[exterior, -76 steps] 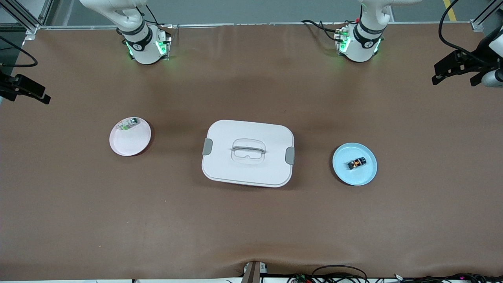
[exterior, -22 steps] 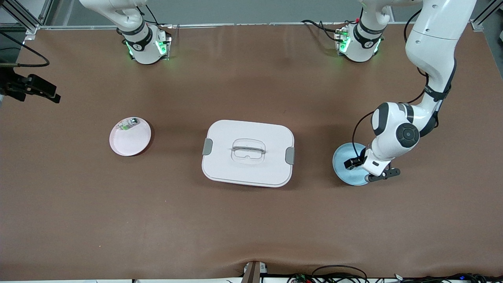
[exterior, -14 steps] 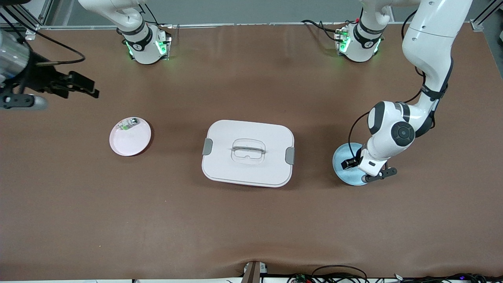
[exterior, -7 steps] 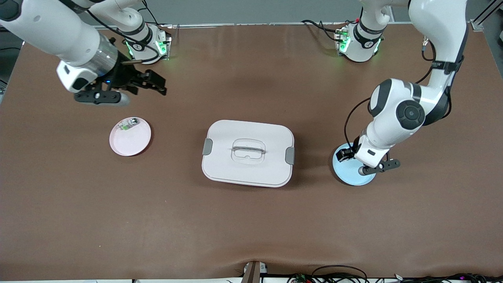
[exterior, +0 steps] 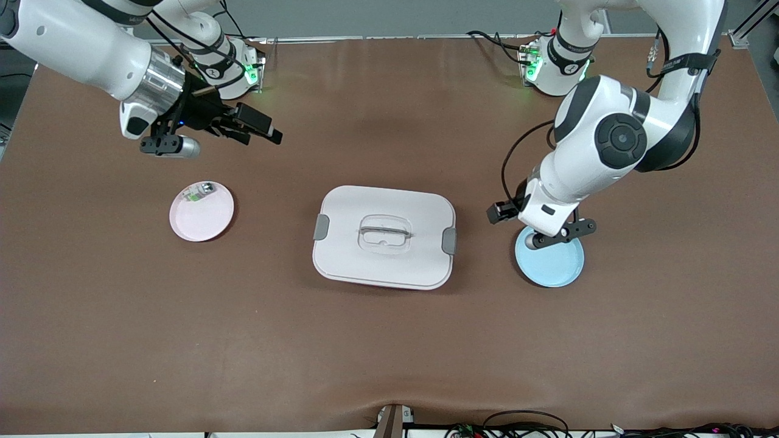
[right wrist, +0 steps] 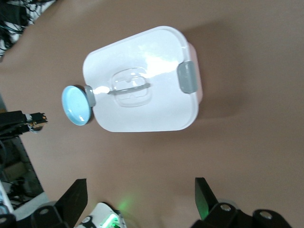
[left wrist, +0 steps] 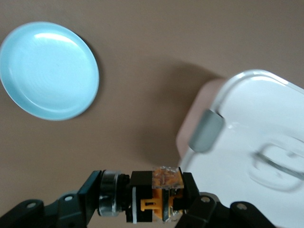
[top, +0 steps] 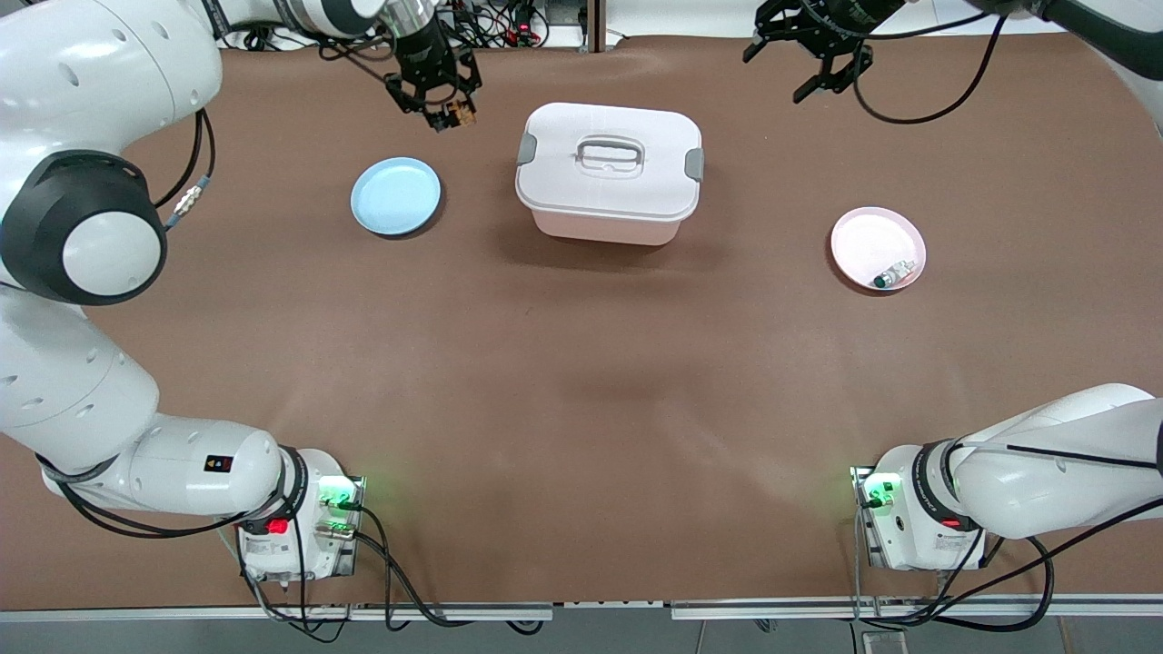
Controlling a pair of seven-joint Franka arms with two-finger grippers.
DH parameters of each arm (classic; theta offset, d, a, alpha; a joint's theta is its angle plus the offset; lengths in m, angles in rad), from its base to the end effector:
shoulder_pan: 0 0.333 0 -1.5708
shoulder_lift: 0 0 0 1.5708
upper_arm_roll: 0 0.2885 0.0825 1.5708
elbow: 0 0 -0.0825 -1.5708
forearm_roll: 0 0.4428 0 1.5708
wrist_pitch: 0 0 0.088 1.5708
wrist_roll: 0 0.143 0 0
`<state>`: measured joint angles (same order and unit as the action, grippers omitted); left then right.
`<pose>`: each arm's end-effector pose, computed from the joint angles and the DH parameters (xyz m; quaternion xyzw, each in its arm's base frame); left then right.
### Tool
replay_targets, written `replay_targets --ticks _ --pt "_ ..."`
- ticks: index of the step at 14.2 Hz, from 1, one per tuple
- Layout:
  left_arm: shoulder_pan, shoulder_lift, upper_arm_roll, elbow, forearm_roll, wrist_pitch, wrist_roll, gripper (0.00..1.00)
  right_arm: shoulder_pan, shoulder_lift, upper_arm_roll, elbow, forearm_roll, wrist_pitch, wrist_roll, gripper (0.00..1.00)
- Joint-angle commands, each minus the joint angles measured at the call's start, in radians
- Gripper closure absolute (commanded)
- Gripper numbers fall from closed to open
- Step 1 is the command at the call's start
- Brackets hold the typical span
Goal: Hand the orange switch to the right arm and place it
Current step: 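Lift the switch with the left gripper while the right gripper approaches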
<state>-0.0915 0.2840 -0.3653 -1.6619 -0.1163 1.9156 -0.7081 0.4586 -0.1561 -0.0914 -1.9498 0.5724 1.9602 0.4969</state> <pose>0.6157 -0.3018 0.3697 0.9830 0.1507 -0.0630 0.0837 0.5421 0.2640 0.5027 -0.9466 0.1469 0.0441 0.2836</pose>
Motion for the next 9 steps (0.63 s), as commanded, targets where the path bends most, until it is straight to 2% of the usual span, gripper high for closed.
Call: replay_targets --ticks 1,4,6,9 --pt "0.001 0.011 -0.033 0.096 -0.098 -0.087 -0.066 1.00 0.054 -0.036 0.007 -0.050 0.032 0.100 0.074 0.00" --pt "-0.002 0.015 -0.060 0.142 -0.232 -0.113 -0.174 1.00 0.130 -0.036 0.009 -0.096 0.034 0.245 0.083 0.00" --pt "-0.008 0.015 -0.069 0.143 -0.279 -0.113 -0.262 1.00 0.149 -0.033 0.009 -0.104 0.070 0.291 0.142 0.00" --pt "-0.010 0.024 -0.093 0.162 -0.341 -0.113 -0.388 1.00 0.179 -0.033 0.009 -0.123 0.080 0.354 0.192 0.00"
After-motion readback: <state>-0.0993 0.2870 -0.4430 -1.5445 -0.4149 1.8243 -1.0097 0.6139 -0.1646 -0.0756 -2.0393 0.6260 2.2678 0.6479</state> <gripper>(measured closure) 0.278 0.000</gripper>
